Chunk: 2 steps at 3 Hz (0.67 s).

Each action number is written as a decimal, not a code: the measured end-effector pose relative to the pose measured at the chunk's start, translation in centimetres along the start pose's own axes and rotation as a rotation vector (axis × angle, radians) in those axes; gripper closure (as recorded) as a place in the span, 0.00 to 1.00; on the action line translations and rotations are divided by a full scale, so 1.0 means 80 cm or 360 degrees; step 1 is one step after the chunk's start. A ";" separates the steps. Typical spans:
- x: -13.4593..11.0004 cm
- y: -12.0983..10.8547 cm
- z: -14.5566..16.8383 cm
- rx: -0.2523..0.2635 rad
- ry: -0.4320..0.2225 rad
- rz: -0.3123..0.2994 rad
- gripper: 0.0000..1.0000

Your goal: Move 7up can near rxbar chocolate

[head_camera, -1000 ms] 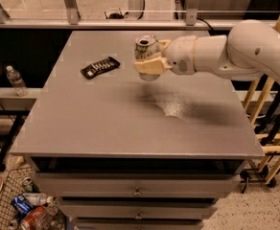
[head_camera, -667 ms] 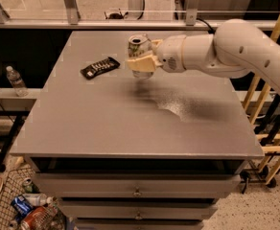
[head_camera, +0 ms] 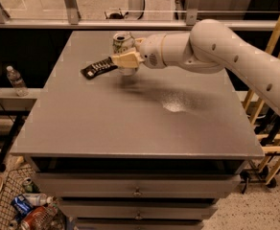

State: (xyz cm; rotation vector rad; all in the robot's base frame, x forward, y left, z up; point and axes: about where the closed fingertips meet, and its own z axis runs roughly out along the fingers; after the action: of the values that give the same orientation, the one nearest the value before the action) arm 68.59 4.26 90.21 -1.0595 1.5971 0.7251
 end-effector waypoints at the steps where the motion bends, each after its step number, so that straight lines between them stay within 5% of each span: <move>1: 0.004 -0.002 0.027 -0.0021 -0.0032 -0.0010 1.00; 2: 0.007 0.002 0.046 -0.0029 -0.0060 -0.0009 1.00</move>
Offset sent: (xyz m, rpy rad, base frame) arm 0.0184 0.0413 -0.0221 0.0513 -0.0244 0.0186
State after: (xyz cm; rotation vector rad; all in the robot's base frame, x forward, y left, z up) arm 69.94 7.35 88.69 -1.0577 1.5574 0.7528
